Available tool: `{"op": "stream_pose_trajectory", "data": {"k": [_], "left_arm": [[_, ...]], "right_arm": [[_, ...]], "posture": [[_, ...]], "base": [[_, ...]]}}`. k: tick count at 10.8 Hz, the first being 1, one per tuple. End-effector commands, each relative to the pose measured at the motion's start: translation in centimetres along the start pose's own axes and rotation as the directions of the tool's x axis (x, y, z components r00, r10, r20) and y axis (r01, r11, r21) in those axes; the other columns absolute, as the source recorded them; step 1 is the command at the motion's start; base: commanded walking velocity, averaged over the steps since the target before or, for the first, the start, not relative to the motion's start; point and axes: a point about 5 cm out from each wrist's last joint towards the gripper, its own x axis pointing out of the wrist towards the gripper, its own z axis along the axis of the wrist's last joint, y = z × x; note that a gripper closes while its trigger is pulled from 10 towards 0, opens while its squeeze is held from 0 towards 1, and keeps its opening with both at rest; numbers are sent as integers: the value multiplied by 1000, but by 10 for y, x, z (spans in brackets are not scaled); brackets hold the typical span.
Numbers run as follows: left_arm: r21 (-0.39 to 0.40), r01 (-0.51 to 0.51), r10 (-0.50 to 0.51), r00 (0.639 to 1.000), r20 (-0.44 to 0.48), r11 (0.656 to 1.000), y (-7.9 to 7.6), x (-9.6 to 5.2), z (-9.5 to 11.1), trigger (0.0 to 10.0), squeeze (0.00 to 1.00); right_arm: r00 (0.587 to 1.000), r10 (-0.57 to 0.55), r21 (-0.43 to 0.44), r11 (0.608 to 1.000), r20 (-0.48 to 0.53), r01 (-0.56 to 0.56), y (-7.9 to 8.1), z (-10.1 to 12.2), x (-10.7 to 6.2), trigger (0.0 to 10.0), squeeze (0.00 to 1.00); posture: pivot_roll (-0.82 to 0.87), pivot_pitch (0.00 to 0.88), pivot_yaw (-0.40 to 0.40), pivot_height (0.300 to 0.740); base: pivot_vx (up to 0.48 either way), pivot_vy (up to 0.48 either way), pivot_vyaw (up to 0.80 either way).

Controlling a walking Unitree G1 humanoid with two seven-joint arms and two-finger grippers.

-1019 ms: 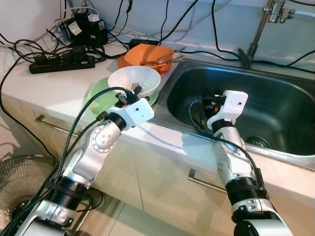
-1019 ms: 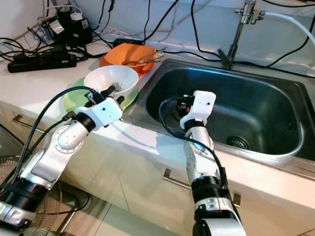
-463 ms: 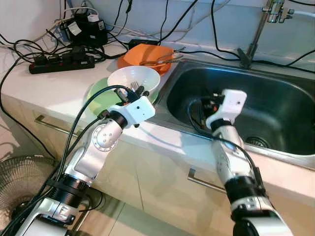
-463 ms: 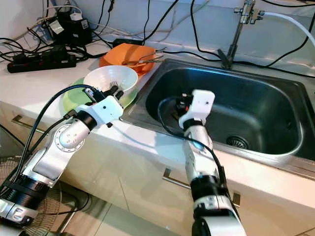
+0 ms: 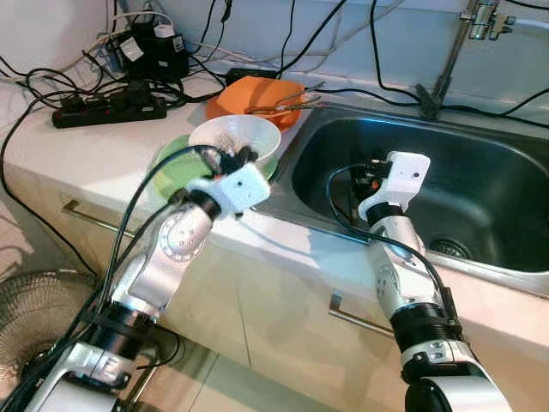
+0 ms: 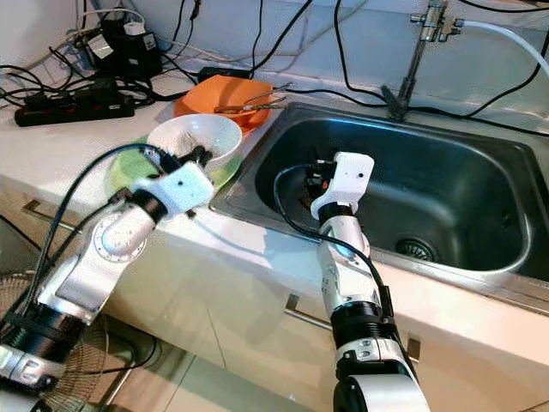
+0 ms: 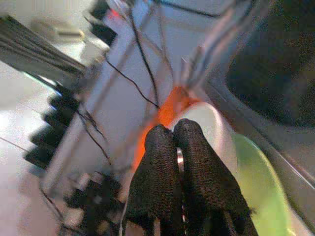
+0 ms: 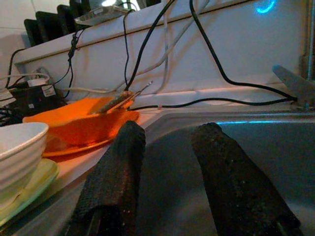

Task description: Kitchen organization

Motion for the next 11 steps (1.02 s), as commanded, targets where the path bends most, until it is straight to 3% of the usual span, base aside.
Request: {"op": "stream_pose_trajectory", "data": {"k": [1,2,3,4,5,6,8,11], "left_arm": [[20,-80,78,993,93,997,19,5,19,0,0],[11,-118,115,979,168,993,28,7,34,0,0],[-18,-149,149,960,236,989,36,8,49,6235,0],[-71,-138,152,949,276,988,37,11,59,10000,0],[-110,-73,102,950,295,991,28,15,66,10000,0],[-206,4,67,940,335,978,15,19,78,10000,0],[-434,59,123,917,379,899,16,22,91,10000,0],[-586,112,156,908,388,802,21,23,91,10000,0]], "right_arm": [[1000,-1,4,1000,-1,1,-1,0,0,10000,0],[1000,-2,3,1000,-2,2,-1,0,1,10000,0],[1000,-2,2,1000,-2,2,-1,0,0,10000,0],[1000,0,0,1000,-3,0,0,0,1,10000,0],[1000,8,-1,1000,-4,-8,0,0,2,10000,1000],[1000,16,-38,999,8,-16,0,2,2,10000,1000],[993,98,-270,960,64,-78,-1,12,1,10000,1000],[988,132,-403,911,84,-87,-6,17,3,10000,1000]], "posture": [[166,0,49,740],[166,0,49,740],[166,0,49,740],[170,0,45,740],[173,0,44,740],[166,0,47,740],[157,0,49,740],[153,0,51,740]], "base": [[0,0,0],[0,0,0],[0,0,0],[0,0,0],[0,0,0],[0,0,0],[0,0,0],[0,0,0]]}}
